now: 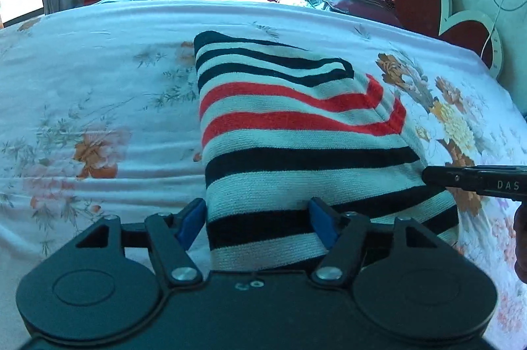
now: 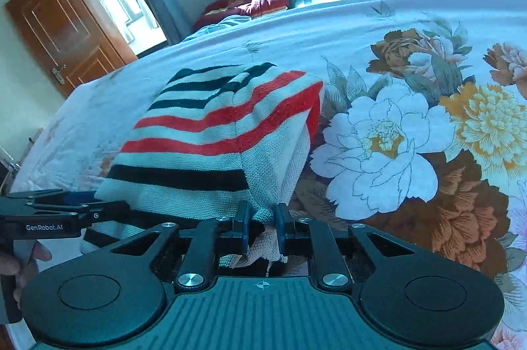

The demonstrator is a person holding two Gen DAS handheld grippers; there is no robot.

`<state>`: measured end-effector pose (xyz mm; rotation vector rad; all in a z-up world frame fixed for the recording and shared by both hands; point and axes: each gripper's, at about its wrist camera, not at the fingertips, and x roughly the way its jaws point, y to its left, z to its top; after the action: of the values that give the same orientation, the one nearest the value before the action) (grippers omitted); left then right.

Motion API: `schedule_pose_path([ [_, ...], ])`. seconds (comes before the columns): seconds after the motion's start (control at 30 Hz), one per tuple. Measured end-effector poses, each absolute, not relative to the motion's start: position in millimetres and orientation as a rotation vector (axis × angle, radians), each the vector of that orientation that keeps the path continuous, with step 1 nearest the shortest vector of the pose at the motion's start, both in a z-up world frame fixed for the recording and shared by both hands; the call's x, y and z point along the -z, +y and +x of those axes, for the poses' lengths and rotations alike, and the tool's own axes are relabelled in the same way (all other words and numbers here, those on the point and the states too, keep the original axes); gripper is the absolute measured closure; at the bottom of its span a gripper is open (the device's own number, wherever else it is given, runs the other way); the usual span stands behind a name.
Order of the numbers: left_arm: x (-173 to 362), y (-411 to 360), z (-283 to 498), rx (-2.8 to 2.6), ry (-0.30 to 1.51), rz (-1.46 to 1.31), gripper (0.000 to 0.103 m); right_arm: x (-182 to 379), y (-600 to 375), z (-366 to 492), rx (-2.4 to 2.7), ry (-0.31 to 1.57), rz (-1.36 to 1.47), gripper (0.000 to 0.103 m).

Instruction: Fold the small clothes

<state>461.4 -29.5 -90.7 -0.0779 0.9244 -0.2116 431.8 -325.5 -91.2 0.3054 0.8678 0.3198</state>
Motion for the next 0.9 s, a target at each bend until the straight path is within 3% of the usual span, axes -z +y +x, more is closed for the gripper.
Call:
schedule_pose_path([
  [0.03,86.5,-27.5,458.0,0.202,0.897,-0.072,0.026,85.8,-328.7,429.3,-0.327,0.848,0.311,0.087],
  [0.07,83.6,-25.6,455.5,0.184,0.869,-0.064,0.009,81.1,-333.3,425.8,-0.325,0.818,0.323,0.086],
  [0.1,82.0,-22.8,454.8,0.177,0.846,-0.067,0.006,79.3,-337.9,425.3,-0.315,0.807,0.343,0.066],
  [0.13,82.2,-19.5,456.9,0.179,0.845,-0.085,0.006,79.4,-343.4,427.5,-0.316,0.802,0.380,0.034],
  [0.17,84.0,-15.8,461.1,0.176,0.860,-0.115,0.006,81.5,-349.1,430.4,-0.332,0.800,0.422,0.028],
  [0.47,109.5,3.9,495.2,0.274,0.976,-0.360,0.015,126.9,-370.8,464.1,-0.429,0.945,0.679,0.028],
  [0.6,120.8,6.7,507.3,0.291,1.034,-0.408,0.013,139.8,-379.6,468.3,-0.477,0.944,0.779,0.028],
  [0.9,124.7,0.4,522.0,0.320,1.053,-0.417,0.020,130.6,-355.9,484.1,-0.525,0.958,0.625,0.032],
])
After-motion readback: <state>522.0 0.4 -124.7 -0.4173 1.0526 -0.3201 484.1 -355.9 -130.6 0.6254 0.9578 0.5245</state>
